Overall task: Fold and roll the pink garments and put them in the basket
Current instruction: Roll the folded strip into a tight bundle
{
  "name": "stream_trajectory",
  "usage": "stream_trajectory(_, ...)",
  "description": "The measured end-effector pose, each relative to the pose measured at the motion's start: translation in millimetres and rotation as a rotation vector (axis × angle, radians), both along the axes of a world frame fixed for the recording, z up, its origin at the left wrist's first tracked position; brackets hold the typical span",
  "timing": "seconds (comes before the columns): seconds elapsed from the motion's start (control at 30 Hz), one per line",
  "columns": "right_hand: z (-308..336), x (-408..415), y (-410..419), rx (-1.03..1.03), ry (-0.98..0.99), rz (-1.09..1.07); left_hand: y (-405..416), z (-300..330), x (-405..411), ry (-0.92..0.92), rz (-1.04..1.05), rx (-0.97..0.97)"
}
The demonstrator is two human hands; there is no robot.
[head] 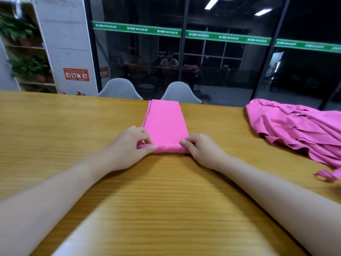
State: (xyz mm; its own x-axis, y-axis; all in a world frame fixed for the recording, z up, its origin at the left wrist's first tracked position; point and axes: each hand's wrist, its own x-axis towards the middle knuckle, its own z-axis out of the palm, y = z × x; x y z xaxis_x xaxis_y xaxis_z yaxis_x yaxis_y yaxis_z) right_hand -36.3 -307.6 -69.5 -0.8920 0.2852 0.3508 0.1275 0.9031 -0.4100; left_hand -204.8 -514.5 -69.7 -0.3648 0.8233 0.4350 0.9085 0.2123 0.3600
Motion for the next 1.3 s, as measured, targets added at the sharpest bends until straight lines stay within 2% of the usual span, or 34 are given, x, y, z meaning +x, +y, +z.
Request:
stream_trajectory(0.1,0,-2,1,-0.018,0.004,0.009,11,0,3,-0.031,0.050,0.012)
stream_trajectory(0.23,3,6,17,-0.020,0.004,0.017,32,8,6,-0.012,0.129,-0.172)
stream_trajectory(0.5,0,36,33,-0.095,-0.013,0.057,47,21,46,0.033,0.131,-0.355)
stream_trajectory(0.63,4,39,39,-0.093,0.006,0.140,41,21,55,-0.019,0.116,-0.341)
stream_trajectory(0.8,1,44,38,0.140,0.212,0.170,40,13,41,-0.234,0.025,-0.260)
stream_trajectory(0.9,8,47,37,0.292,0.184,0.226,38,10,39,-0.281,-0.024,-0.188)
stream_trajectory(1.0,10,52,37,0.356,0.151,0.200,39,6,38,-0.326,-0.011,-0.041)
stream_trajectory(1.1,8,52,40,0.354,0.138,0.189,36,5,40,-0.198,-0.002,0.071)
stream_trajectory(1.3,2,40,45,0.246,0.130,0.188,27,13,36,0.126,-0.005,0.080)
